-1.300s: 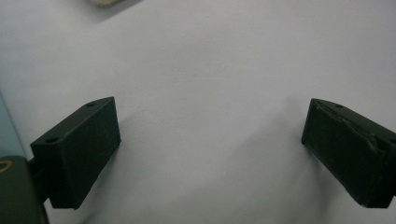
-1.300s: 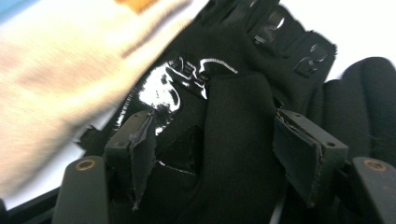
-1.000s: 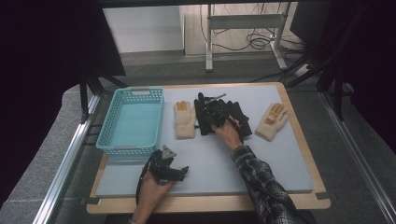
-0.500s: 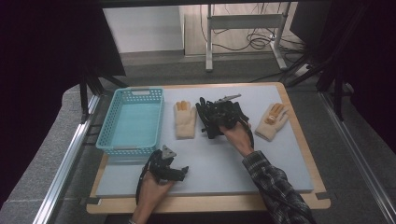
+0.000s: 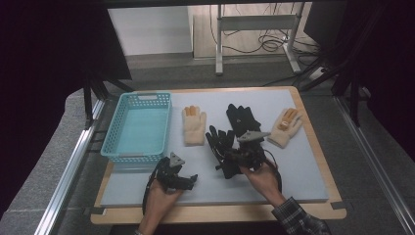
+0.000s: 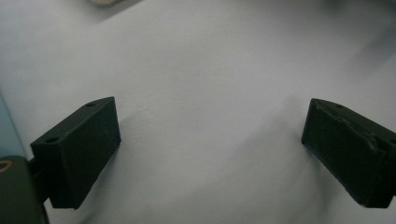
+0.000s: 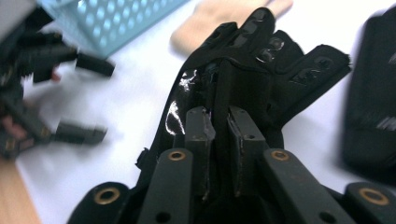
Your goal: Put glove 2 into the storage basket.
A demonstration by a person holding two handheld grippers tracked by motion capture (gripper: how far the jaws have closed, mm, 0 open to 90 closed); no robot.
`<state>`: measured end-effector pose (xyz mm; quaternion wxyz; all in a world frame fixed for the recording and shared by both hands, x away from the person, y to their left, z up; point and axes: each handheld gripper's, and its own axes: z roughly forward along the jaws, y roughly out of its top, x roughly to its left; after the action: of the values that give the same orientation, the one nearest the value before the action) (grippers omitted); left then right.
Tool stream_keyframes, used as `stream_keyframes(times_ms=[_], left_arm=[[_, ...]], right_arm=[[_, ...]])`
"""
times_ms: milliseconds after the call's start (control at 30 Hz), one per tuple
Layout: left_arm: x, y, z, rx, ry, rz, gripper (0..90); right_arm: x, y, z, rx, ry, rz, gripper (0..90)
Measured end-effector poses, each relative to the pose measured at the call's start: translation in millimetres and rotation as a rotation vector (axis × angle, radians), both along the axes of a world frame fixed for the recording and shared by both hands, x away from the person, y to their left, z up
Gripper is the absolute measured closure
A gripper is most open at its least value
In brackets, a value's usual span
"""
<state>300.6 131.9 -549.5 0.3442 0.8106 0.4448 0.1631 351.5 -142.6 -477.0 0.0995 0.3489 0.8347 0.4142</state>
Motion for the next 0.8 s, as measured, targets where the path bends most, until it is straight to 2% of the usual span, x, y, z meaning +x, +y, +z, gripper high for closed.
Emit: stream_keyframes(times_ms=[33, 133, 233, 267, 367, 467, 600, 667, 733, 800], left_arm=[[-0.2, 0.1, 0.1, 0.000, 0.003, -0.001, 4.8], [-0.2, 0.0, 0.1, 0.000, 0.003, -0.001, 4.8], [-0.1, 0.1, 0.1, 0.001, 0.004, -0.002, 4.8], [-0.1, 0.1, 0.1, 0.001, 0.004, -0.002, 4.8], [-0.2, 0.1, 0.2, 0.001, 0.003, -0.001, 4.7], [-0.2, 0.2, 0.3, 0.000, 0.002, 0.002, 4.6], [-2.9, 2.5, 1.1, 0.010, 0.001, 0.022, 4.5], [-3.8, 4.8, 0.8, 0.001, 0.002, 0.028, 4.7], [-5.0, 7.3, 1.4, 0.021, -0.006, 0.033, 4.7], [-5.6, 8.8, 1.2, 0.023, -0.010, 0.035, 4.7]], right_arm=[[-3.4, -0.4, -7.1, -0.001, 0.015, -0.001, 73.9], [-7.8, -1.9, -20.4, -0.032, 0.035, 0.006, 54.3], [-5.3, -13.8, -18.6, -0.037, 0.019, -0.012, 49.3], [-3.6, -21.9, -16.6, -0.036, 0.012, -0.024, 50.4], [-2.0, -39.5, -16.6, -0.082, -0.001, -0.041, 66.7], [-4.4, -49.6, -27.5, -0.127, 0.016, -0.033, 75.9], [-11.8, -50.9, -45.9, -0.150, 0.029, 0.017, 80.0], [-15.7, -49.4, -47.5, -0.135, 0.016, 0.025, 80.9], [-18.9, -45.2, -48.1, -0.119, 0.028, 0.050, 80.8], [-24.3, -37.6, -48.9, -0.118, 0.024, 0.075, 79.9]])
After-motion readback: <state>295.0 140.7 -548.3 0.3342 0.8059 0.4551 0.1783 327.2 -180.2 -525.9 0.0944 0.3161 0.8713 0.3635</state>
